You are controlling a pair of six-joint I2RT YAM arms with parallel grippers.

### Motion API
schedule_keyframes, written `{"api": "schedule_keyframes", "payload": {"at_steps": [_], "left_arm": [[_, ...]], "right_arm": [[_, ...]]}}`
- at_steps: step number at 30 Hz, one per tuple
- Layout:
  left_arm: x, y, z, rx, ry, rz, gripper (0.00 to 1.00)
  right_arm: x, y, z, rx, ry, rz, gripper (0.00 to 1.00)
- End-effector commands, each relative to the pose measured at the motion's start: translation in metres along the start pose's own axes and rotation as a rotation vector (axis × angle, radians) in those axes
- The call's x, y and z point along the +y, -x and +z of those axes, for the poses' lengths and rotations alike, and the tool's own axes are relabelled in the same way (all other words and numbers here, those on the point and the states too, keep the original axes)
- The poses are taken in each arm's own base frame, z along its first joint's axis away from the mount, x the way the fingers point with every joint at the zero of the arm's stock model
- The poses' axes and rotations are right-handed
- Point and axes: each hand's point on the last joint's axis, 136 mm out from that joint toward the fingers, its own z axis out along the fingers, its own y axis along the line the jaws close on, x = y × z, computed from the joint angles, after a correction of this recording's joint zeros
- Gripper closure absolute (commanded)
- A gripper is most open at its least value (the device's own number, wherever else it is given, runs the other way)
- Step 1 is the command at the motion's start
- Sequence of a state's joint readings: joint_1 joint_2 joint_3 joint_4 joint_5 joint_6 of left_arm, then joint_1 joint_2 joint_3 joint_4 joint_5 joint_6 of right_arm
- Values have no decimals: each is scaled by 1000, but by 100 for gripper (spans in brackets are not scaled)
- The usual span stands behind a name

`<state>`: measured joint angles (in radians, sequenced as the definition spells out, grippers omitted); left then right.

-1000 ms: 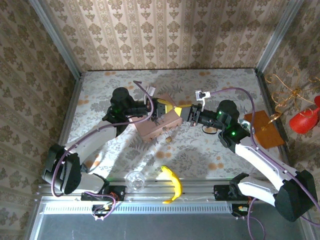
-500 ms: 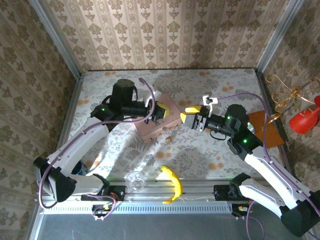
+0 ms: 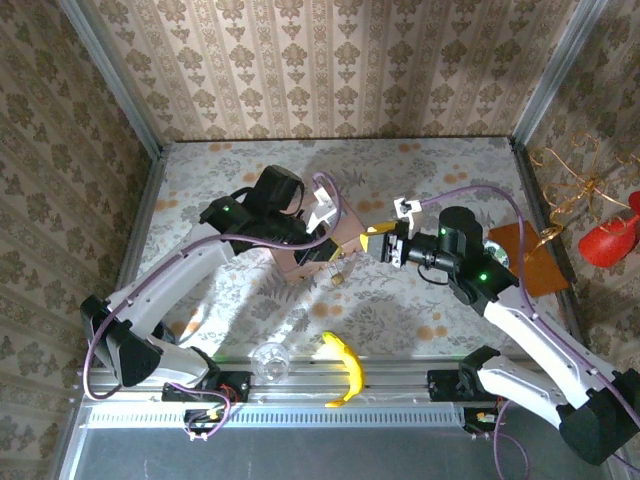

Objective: Unlock the padlock with the key

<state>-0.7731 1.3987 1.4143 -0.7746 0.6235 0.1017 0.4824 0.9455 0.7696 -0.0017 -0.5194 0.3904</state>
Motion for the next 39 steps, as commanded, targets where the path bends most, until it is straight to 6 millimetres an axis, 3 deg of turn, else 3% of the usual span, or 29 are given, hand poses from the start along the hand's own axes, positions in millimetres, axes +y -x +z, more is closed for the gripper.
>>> {"api": "schedule_keyframes", "payload": {"at_steps": [1, 7, 18, 29, 39], "left_arm": [[-11, 4, -2, -8, -41, 28, 100], [-16, 12, -3, -30, -49, 48, 100], [-15, 14, -5, -46, -43, 56, 100], [-11, 15, -9, -64, -32, 45, 100], [-15, 16, -9, -75, -66, 48, 100]], "right_arm": [[26, 3, 1, 10, 97, -64, 59], [44, -8, 10, 75, 157, -99, 57], [24, -22, 20, 111, 58, -84, 62], [22, -37, 19, 145, 60, -69, 66], [8, -36, 20, 124, -30, -67, 66]]}}
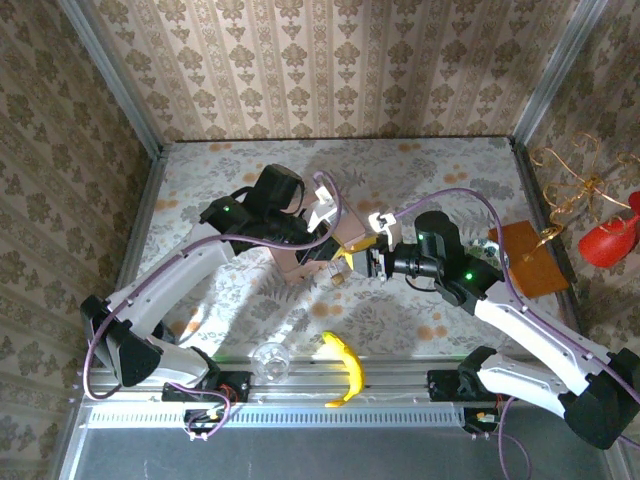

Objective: Unlock the padlock with the key

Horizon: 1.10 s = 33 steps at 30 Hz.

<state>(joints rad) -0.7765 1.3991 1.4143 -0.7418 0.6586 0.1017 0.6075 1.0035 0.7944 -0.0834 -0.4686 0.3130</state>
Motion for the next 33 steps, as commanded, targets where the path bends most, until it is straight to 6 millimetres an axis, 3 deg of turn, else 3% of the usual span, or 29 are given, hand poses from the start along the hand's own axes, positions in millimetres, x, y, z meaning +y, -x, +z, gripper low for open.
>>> {"api": "schedule_keyframes", "payload": {"at_steps": [1, 6, 10, 13, 15, 20, 26, 33], "left_arm": [[-10, 8, -9, -44, -37, 25, 100], [-12, 6, -8, -40, -46, 22, 100], [-14, 5, -10, -48, -41, 29, 100], [-12, 4, -12, -46, -27, 33, 100], [-11, 3, -13, -40, -21, 31, 100], [-13, 3, -15, -41, -31, 48, 100], [-27, 5, -19, -61, -91, 92, 100], [-40, 6, -24, -84, -146, 124, 100]], "right_arm": [[-11, 1, 1, -26, -67, 3, 66], [-19, 13, 2, -92, -107, 61, 66], [-41, 8, -3, -66, -244, 109, 68], [-42, 0, -9, -65, -258, 109, 67], [-35, -1, -14, -73, -223, 89, 65], [6, 4, -28, -123, -17, -11, 53], [37, 13, -27, -123, 164, -74, 52], [48, 23, -19, -107, 244, -93, 55]]}}
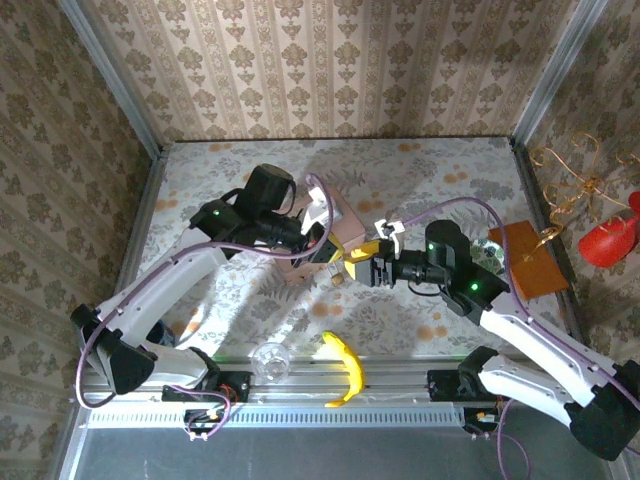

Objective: Unlock the padlock with the key

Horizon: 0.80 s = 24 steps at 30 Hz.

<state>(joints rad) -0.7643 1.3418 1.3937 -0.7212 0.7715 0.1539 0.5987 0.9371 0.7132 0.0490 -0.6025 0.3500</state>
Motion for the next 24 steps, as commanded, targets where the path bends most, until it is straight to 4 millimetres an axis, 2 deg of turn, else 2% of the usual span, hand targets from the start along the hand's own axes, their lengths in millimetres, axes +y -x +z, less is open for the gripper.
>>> {"api": "schedule_keyframes", "payload": {"at_steps": [1, 10, 17, 24], "left_arm": [[-16, 0, -7, -19, -52, 42, 100], [-25, -2, -8, -24, -90, 54, 100], [-23, 0, -9, -33, -82, 55, 100], [-21, 3, -11, -53, -74, 52, 100]], "right_arm": [[23, 25, -2, -44, 95, -74, 55], [22, 26, -6, -59, 86, -82, 56], [30, 26, -8, -57, 134, -91, 67], [31, 21, -7, -43, 151, -84, 69]]}}
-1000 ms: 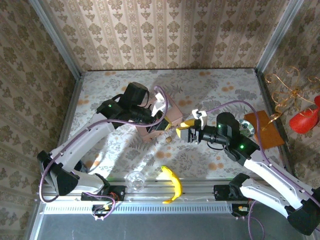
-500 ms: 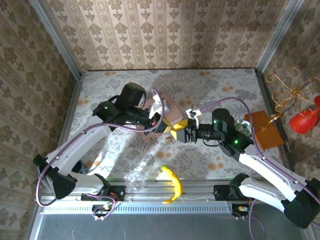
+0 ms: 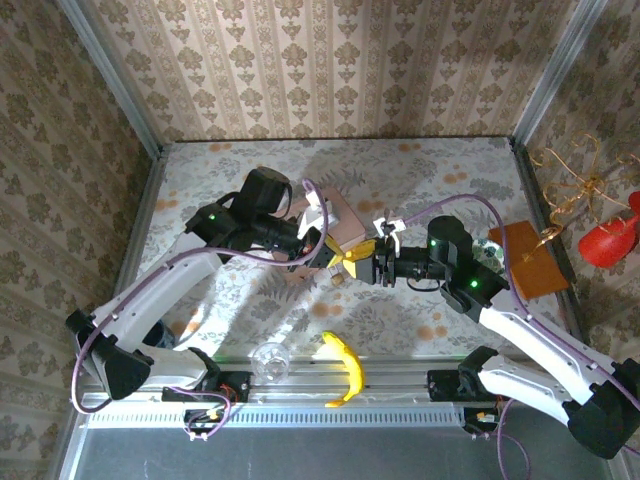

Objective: Unlock the padlock with the key

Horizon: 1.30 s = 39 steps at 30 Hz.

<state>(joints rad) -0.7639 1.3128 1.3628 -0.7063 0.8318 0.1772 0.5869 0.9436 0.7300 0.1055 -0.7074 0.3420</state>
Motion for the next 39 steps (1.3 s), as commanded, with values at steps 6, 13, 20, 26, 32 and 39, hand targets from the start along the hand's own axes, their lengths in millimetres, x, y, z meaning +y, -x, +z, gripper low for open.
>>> {"api": "schedule_keyframes", "payload": {"at_steps": [6, 13, 20, 26, 32, 39], "left_arm": [[-6, 9, -9, -48, -14, 21, 100], [-7, 9, -11, -56, -16, 22, 100], [-8, 10, -11, -57, -25, 22, 100], [-8, 9, -12, -56, -21, 19, 100], [-8, 10, -13, -63, -24, 17, 100], [-12, 11, -14, -71, -42, 24, 100]], "right_arm": [[14, 8, -2, -13, 63, -28, 70], [11, 8, -1, -8, 54, -23, 78], [9, 11, 1, -20, 52, -22, 90], [9, 13, 2, -21, 50, -27, 100], [9, 13, 1, -23, 54, -25, 100], [14, 19, 0, -40, 71, -37, 80]]}}
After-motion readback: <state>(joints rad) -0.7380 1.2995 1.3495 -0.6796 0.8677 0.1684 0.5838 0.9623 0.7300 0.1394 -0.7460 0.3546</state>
